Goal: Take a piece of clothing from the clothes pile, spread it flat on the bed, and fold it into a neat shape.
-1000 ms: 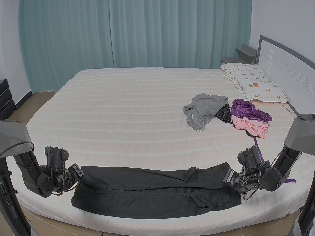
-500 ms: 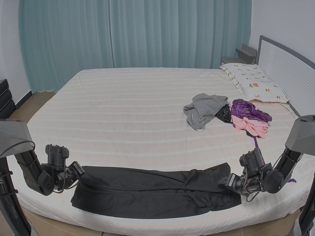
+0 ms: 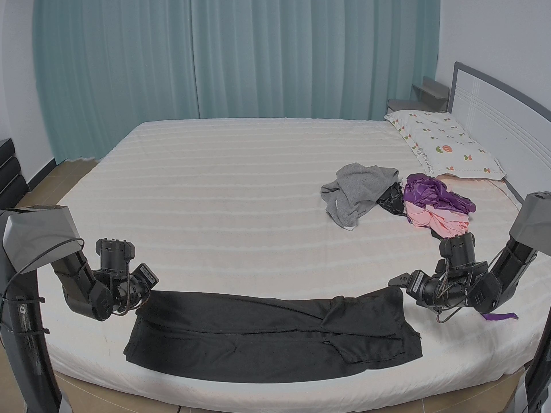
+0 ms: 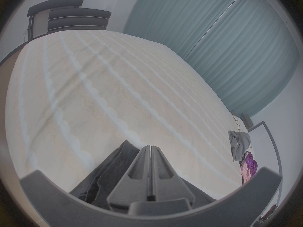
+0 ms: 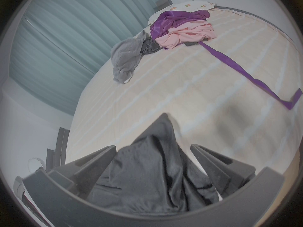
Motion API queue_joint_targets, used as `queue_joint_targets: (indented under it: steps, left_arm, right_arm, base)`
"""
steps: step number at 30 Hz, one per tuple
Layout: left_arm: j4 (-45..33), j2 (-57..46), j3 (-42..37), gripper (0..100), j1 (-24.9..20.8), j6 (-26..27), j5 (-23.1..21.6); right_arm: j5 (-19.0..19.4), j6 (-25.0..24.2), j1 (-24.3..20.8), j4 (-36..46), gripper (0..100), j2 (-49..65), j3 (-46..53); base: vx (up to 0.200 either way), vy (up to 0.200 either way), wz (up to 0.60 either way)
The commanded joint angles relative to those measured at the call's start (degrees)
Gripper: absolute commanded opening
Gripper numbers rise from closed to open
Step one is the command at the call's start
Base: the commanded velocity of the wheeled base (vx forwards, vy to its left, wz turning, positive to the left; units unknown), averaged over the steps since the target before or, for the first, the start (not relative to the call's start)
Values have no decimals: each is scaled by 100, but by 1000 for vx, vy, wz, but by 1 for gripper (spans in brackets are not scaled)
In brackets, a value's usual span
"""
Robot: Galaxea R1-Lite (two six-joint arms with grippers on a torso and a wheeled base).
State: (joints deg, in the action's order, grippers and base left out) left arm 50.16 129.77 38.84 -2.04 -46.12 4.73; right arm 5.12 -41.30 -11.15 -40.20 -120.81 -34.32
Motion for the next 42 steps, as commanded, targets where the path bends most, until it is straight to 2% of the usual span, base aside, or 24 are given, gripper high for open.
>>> queue_joint_targets:
  steps: [1, 2, 3, 7, 12, 16, 23, 24, 32, 33, 35, 39, 40, 42]
  left_arm:
    - [2, 330, 238, 0, 89, 6, -7]
    - [46, 330, 229, 0, 107, 6, -7]
    - [55, 330, 238, 100, 107, -3, -7]
    - [55, 207, 221, 100, 335, -38, -95]
    - [2, 189, 115, 100, 502, 68, -728]
    - [11, 312, 10, 100, 458, 419, -763]
    - [64, 409, 45, 100, 318, 472, -710]
    - [64, 409, 45, 0, 318, 472, -710]
    - [72, 409, 1, 0, 371, 393, -561]
    - [81, 409, 27, 0, 397, 252, -350]
    - [90, 400, 36, 0, 406, 85, -218]
    - [90, 391, -8, 0, 406, -29, -201]
    - [90, 391, -17, 0, 406, -29, -192]
    - [90, 391, -34, 0, 406, -38, -192]
  right_arm:
    - [147, 26, 272, 4, 100, -356, -436]
    - [182, 26, 298, 13, 100, -373, -532]
    - [191, 26, 298, 13, 100, -373, -541]
    - [305, 17, 342, -5, 100, -435, -708]
    - [648, -18, 500, -14, 100, -496, -682]
    - [683, -18, 544, -14, 100, -628, -708]
    - [718, -1, 579, -23, 100, -795, -787]
    - [718, -1, 579, -23, 100, -795, -787]
    - [727, 8, 597, -14, 100, -1120, -1121]
    - [736, 8, 588, -14, 100, -1191, -1174]
    - [789, 8, 562, -14, 100, -1278, -1235]
    - [929, 8, 527, -23, 100, -1331, -1314]
    - [938, 8, 518, -23, 0, -1349, -1350]
    - [938, 8, 491, -23, 0, -1393, -1394]
  base:
    - [0, 0, 0]
    - [0, 0, 0]
    - [0, 0, 0]
    - [0, 0, 0]
    - [0, 0, 0]
    - [0, 0, 0]
    - [0, 0, 0]
    - [0, 0, 0]
    - [0, 0, 0]
    - [0, 0, 0]
    - [0, 0, 0]
    - [0, 0, 0]
    - [0, 0, 0]
    - [0, 0, 0]
